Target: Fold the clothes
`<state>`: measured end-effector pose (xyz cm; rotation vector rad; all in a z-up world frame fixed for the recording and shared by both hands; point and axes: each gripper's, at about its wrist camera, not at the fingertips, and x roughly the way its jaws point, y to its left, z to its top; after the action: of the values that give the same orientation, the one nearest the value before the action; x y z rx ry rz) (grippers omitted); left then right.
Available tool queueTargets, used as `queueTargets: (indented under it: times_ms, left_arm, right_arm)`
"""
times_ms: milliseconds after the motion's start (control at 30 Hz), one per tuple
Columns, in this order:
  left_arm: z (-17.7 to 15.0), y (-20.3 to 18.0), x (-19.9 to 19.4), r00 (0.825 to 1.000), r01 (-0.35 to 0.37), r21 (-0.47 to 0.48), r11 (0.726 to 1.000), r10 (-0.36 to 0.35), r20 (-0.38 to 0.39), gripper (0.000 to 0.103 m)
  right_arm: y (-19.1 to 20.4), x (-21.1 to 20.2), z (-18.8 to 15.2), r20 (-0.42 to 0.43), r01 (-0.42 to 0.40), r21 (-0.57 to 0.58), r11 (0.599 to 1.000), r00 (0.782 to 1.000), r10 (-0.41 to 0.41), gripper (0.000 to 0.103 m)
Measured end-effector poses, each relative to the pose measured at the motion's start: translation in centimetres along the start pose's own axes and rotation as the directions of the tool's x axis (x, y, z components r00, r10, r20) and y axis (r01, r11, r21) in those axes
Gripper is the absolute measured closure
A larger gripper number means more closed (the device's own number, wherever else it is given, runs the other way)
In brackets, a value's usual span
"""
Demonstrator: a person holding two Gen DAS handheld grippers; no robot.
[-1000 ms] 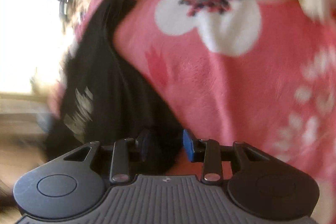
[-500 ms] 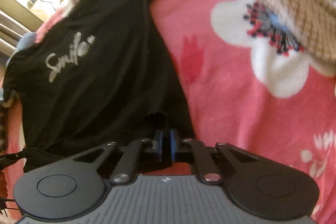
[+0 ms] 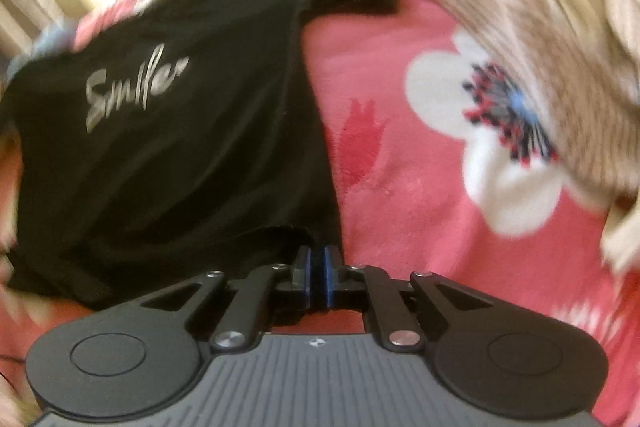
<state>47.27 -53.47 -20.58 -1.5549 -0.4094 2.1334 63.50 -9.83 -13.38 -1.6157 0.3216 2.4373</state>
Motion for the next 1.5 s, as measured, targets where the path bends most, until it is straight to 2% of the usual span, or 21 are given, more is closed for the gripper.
queueTargets:
  times_ms: [100, 300, 333, 367, 400, 500, 533, 667, 733, 800, 867, 900, 967, 1033, 1067, 1100, 1167, 1200, 1267, 1333, 1500]
  left_arm:
    - [0.0, 0.0, 0.1, 1.000, -0.001, 0.002, 1.000, 0.001, 0.001, 0.102]
    - [-0.1, -0.1, 0.1, 1.000, -0.007, 0.005, 1.000, 0.007, 0.007, 0.102]
    - [-0.2, -0.1, 0.2, 1.000, -0.010, 0.006, 1.000, 0.010, 0.009, 0.102]
    - [-0.2, -0.3, 0.1, 1.000, -0.016, 0.014, 1.000, 0.015, 0.013, 0.102]
    - [-0.3, -0.5, 0.0, 1.000, -0.022, 0.023, 0.999, 0.021, 0.018, 0.102]
    - [-0.2, -1.6, -1.6, 0.998, -0.048, 0.061, 0.997, 0.045, 0.049, 0.103]
    - [0.1, -2.0, -2.8, 0.997, -0.046, 0.055, 0.997, 0.042, 0.068, 0.103]
    - [2.0, -3.6, -8.9, 0.985, -0.037, 0.073, 0.997, 0.024, 0.170, 0.103]
    - [1.4, -4.1, -10.1, 0.993, -0.045, 0.085, 0.995, 0.035, 0.114, 0.103]
    - [0.3, -4.4, -10.6, 0.998, -0.056, 0.100, 0.993, 0.053, 0.030, 0.103]
    - [-1.3, -4.4, -9.9, 0.993, -0.079, 0.123, 0.989, 0.089, -0.074, 0.103]
    - [-1.3, -4.4, -10.0, 0.993, -0.077, 0.125, 0.989, 0.087, -0.078, 0.103]
    - [-0.8, -4.3, -10.3, 0.995, -0.064, 0.124, 0.990, 0.073, -0.067, 0.103]
    - [0.1, -5.0, -11.7, 0.999, -0.038, 0.173, 0.984, 0.040, -0.007, 0.103]
    - [0.0, -5.3, -12.0, 0.999, -0.032, 0.200, 0.979, 0.034, -0.009, 0.103]
    - [-0.6, -5.4, -12.0, 0.999, -0.025, 0.212, 0.977, 0.034, -0.039, 0.103]
    - [-2.6, -5.2, -11.1, 0.988, -0.002, 0.222, 0.975, 0.036, -0.148, 0.103]
    - [-3.7, -5.0, -10.4, 0.979, 0.012, 0.228, 0.974, 0.035, -0.201, 0.103]
    - [-5.3, -4.7, -9.1, 0.960, 0.060, 0.218, 0.974, 0.004, -0.281, 0.103]
    - [-5.7, -4.1, -8.1, 0.954, 0.085, 0.221, 0.972, -0.015, -0.300, 0.103]
    - [-8.4, -3.9, -5.0, 0.914, 0.115, 0.333, 0.936, 0.032, -0.405, 0.103]
  right_arm:
    - [0.9, 0.9, 0.3, -0.024, 0.022, -0.074, 0.997, 0.999, -0.024, 0.082]
    - [0.8, 2.4, 0.1, -0.071, 0.036, -0.086, 0.996, 0.997, -0.042, 0.081]
    - [0.7, 2.7, 0.0, -0.077, 0.035, -0.083, 0.996, 0.996, -0.042, 0.083]
    - [0.5, 3.0, -0.1, -0.083, 0.034, -0.079, 0.996, 0.996, -0.040, 0.099]
    - [0.4, 3.1, -0.1, -0.083, 0.042, -0.074, 0.996, 0.995, -0.048, 0.101]
    - [0.1, 0.3, 1.0, -0.021, 0.042, -0.015, 0.999, 0.999, -0.042, 0.103]
    - [0.1, -1.6, 1.9, 0.025, 0.035, 0.007, 0.999, 0.999, -0.035, 0.102]
    - [-0.2, -9.6, 5.6, 0.200, 0.034, 0.034, 0.999, 0.979, -0.040, 0.103]
    - [-0.9, -11.2, 5.6, 0.160, 0.036, 0.053, 0.998, 0.986, -0.044, 0.103]
    - [-1.5, -10.3, 3.9, 0.052, 0.062, 0.074, 0.995, 0.996, -0.066, 0.103]
    - [-2.0, -9.1, 2.0, -0.051, 0.084, 0.102, 0.991, 0.996, -0.079, 0.103]
    - [-2.3, -8.8, 1.5, -0.070, 0.083, 0.120, 0.989, 0.995, -0.075, 0.103]
    - [-2.1, -9.7, 1.9, -0.031, 0.071, 0.110, 0.991, 0.997, -0.068, 0.103]
    - [-1.2, -11.4, 3.1, 0.037, 0.067, 0.062, 0.996, 0.997, -0.069, 0.103]
    - [-0.8, -12.3, 3.8, 0.071, 0.066, 0.038, 0.997, 0.995, -0.069, 0.103]
    - [-0.8, -12.3, 3.4, 0.045, 0.072, 0.032, 0.997, 0.996, -0.074, 0.103]
    - [-1.3, -11.4, 1.8, -0.052, 0.098, 0.042, 0.994, 0.994, -0.096, 0.103]
    - [-1.8, -10.6, 0.6, -0.118, 0.120, 0.056, 0.991, 0.987, -0.113, 0.103]
    - [-2.9, -9.1, -1.1, -0.196, 0.148, 0.070, 0.987, 0.972, -0.132, 0.103]
    - [-3.2, -7.9, -1.7, -0.217, 0.157, 0.061, 0.986, 0.966, -0.140, 0.103]
    - [-3.3, -4.7, -4.0, -0.293, 0.166, 0.025, 0.986, 0.944, -0.151, 0.103]
